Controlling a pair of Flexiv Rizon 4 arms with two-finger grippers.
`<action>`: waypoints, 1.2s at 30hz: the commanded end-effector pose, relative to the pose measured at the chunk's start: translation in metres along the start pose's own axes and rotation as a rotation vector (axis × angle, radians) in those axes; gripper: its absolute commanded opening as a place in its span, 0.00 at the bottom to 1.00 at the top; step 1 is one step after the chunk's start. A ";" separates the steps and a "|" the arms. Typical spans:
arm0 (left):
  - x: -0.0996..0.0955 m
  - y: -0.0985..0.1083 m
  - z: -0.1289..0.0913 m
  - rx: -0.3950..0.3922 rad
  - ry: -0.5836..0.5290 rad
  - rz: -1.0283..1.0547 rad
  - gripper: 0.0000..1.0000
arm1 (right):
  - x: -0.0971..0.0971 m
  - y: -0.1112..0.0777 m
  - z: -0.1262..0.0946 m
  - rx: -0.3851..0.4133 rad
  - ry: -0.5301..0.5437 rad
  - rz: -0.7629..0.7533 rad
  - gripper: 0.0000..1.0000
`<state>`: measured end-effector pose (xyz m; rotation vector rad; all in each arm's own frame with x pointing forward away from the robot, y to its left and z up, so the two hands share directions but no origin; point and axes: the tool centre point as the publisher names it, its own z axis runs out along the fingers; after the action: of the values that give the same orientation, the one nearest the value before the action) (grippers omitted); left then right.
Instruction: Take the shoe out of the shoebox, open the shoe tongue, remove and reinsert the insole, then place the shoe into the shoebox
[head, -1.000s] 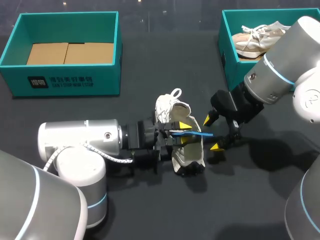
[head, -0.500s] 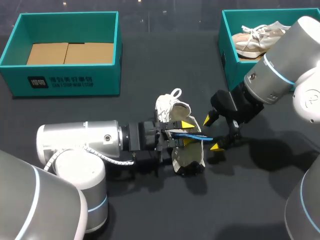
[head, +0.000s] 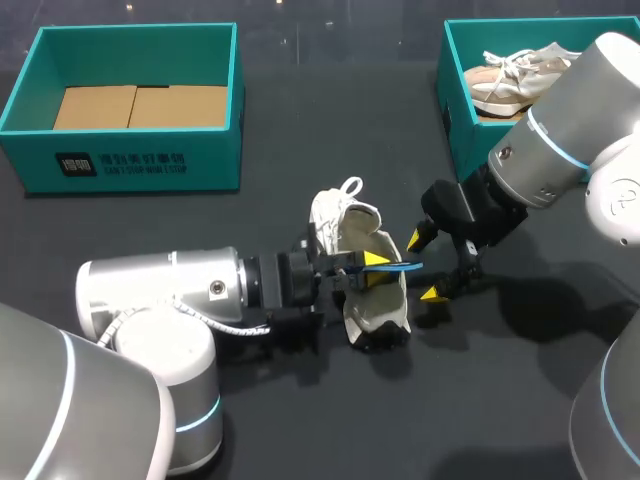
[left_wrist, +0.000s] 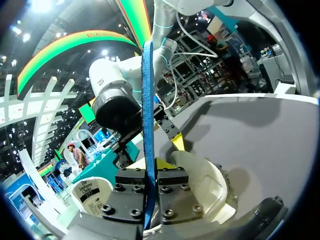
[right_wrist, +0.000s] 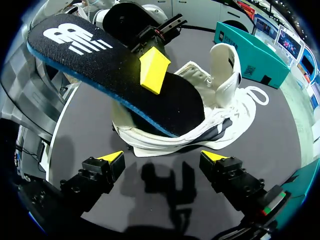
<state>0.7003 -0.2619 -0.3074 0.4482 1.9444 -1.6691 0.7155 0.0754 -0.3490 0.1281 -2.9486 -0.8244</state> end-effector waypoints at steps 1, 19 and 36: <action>-0.001 0.010 0.005 -0.018 0.004 0.013 0.00 | 0.000 0.000 0.001 0.002 0.000 0.000 1.00; -0.007 0.020 0.000 -0.063 -0.008 -0.032 0.15 | 0.000 0.000 0.001 0.002 0.000 0.000 1.00; 0.003 -0.012 0.001 0.007 0.033 -0.023 0.00 | 0.000 0.000 0.001 0.002 0.000 0.000 1.00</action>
<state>0.6922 -0.2673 -0.2997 0.4553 1.9773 -1.6932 0.7155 0.0754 -0.3490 0.1281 -2.9486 -0.8244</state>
